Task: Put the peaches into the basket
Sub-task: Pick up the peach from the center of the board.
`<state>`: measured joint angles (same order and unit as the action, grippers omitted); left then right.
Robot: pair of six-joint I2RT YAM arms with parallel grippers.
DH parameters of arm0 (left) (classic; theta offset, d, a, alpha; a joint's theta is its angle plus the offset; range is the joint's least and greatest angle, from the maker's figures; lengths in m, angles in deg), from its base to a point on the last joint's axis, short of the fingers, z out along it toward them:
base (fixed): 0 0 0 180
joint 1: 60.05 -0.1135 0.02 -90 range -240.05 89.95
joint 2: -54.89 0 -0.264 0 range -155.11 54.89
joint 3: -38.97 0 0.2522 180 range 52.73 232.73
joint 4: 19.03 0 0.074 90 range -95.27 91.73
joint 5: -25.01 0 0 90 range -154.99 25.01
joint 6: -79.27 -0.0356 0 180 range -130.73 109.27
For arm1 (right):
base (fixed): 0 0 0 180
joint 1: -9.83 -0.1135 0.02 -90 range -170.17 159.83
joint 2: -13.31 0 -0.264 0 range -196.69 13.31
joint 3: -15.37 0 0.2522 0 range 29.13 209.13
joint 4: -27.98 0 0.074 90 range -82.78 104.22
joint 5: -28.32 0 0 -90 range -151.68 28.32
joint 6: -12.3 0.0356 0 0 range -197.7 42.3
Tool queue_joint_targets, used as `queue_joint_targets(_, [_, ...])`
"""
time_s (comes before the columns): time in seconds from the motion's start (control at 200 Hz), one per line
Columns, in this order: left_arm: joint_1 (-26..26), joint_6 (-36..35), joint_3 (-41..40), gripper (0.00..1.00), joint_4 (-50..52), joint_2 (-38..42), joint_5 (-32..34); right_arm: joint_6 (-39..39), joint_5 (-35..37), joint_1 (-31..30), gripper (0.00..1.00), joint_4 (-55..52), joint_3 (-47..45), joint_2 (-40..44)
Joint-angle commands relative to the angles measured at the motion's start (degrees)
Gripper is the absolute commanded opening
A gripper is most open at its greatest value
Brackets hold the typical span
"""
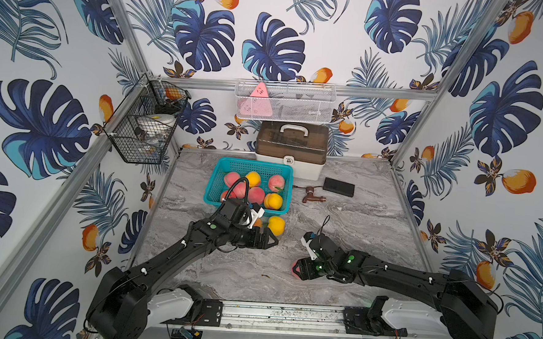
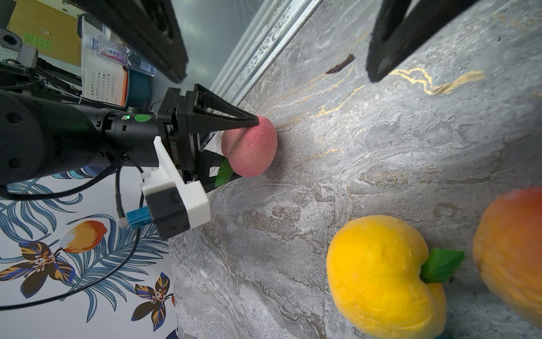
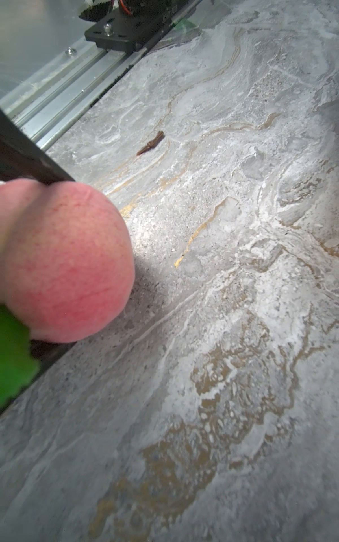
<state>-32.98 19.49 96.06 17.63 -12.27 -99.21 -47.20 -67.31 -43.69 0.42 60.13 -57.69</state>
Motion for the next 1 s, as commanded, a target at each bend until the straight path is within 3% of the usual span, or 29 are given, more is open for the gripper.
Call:
queue_joint_targets(0.0, [0.04,0.6,-0.15,0.99,-1.25,-0.12,-0.05,-1.25,-0.1,-0.04,0.69,-0.82,0.27,0.01])
queue_joint_targets(0.265, [0.04,0.57,1.23,0.98,-0.92,-0.67,-0.61,-7.58,3.65,-0.01,0.65,-2.54,2.57,7.7])
queue_joint_targets(0.45, [0.05,1.91,1.2,0.99,-4.23,-0.5,-2.18,-11.67,4.72,-0.02,0.65,-0.98,5.13,8.57])
queue_joint_targets(0.991, [0.03,11.36,5.46,0.99,-13.05,-4.07,-9.47,-28.21,6.6,-0.01,0.65,13.55,8.11,11.21])
